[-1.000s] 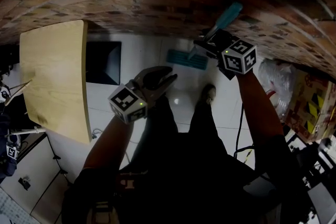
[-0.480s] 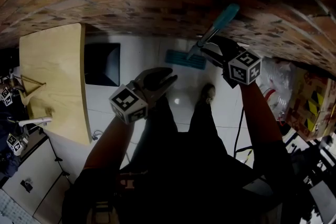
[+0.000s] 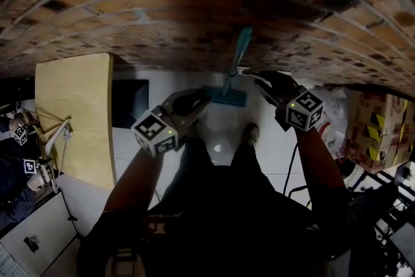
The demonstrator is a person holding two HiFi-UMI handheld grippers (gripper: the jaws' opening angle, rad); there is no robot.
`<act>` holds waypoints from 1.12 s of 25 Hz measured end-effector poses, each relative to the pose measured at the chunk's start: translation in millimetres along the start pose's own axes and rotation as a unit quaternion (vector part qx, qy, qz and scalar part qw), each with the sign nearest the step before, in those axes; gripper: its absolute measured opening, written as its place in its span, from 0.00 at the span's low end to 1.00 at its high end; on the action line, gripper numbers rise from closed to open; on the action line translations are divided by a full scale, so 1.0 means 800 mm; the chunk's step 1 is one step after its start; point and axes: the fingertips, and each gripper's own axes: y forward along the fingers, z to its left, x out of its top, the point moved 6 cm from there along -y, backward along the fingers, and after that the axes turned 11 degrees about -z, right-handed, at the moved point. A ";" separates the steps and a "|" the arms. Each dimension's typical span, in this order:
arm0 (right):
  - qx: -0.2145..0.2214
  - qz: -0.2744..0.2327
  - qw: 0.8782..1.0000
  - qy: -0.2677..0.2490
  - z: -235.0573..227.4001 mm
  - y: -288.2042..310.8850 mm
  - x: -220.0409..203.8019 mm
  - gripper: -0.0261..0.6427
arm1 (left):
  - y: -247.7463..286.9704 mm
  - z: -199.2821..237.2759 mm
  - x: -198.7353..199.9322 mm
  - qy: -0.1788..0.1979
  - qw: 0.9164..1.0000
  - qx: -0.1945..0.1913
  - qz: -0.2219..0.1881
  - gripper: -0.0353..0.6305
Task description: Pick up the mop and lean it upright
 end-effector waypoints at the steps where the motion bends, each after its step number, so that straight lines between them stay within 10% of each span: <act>1: 0.001 -0.013 1.000 -0.006 0.008 -0.007 0.019 0.23 | 0.002 -0.003 0.014 0.007 1.000 -0.001 -0.009 0.18; 28: -0.040 -0.145 0.983 -0.101 0.168 -0.155 0.343 0.06 | -0.027 -0.132 0.314 0.116 0.979 -0.017 -0.167 0.06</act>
